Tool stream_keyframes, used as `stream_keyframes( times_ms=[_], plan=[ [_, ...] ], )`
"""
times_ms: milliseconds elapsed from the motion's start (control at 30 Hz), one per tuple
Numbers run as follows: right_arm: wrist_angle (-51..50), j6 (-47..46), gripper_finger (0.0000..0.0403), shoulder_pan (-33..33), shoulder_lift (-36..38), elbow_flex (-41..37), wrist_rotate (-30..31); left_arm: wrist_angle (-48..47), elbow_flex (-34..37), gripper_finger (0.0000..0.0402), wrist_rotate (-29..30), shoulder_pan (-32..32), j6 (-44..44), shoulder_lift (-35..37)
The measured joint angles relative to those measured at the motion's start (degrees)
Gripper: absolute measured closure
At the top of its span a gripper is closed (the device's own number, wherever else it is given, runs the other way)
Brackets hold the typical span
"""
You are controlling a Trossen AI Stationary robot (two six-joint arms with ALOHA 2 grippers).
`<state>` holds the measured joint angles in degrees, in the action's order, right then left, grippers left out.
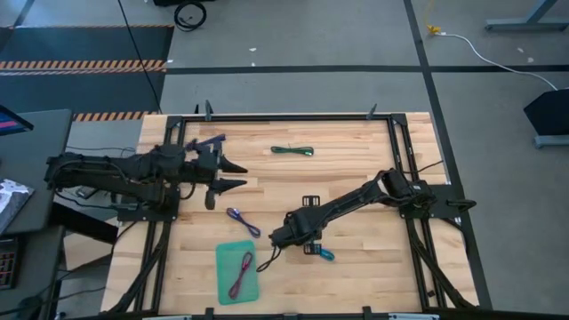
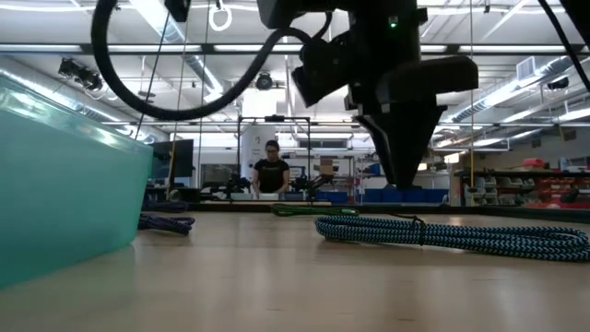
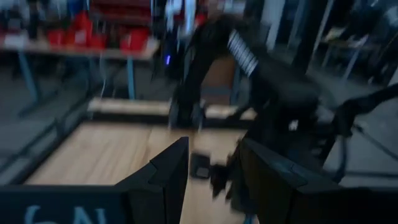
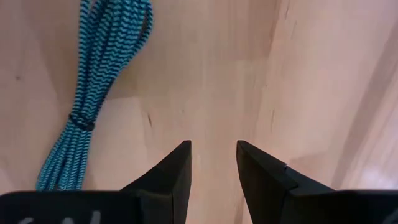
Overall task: Pick and place USB-C Cables
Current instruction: Put the blue charger cable into the green bin
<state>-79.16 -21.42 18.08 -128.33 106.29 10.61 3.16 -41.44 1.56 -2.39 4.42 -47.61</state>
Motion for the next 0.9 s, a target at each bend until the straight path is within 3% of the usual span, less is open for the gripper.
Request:
stream_keyframes(
  times_ms=[233, 633, 900],
  plan=[
    [0.5, 3.82, 0.0272, -1.47, 1.24, -0.12, -2.25, 15.22, 7.04, 0.0246, 4.53, -1.26, 0.32, 3.37],
    [3.51, 3.37, 0.0272, -2.9, 2.64, -0.14, -6.36, 13.44, 8.36, 0.0246, 6.38, -0.45, -2.13, 4.17],
    [7.01, -5.31, 0.0275, -2.85, 2.45, -4.79, -15.1, 11.04, 8.36, 0.0246, 6.36, 1.01, -2.12, 4.15]
  ],
)
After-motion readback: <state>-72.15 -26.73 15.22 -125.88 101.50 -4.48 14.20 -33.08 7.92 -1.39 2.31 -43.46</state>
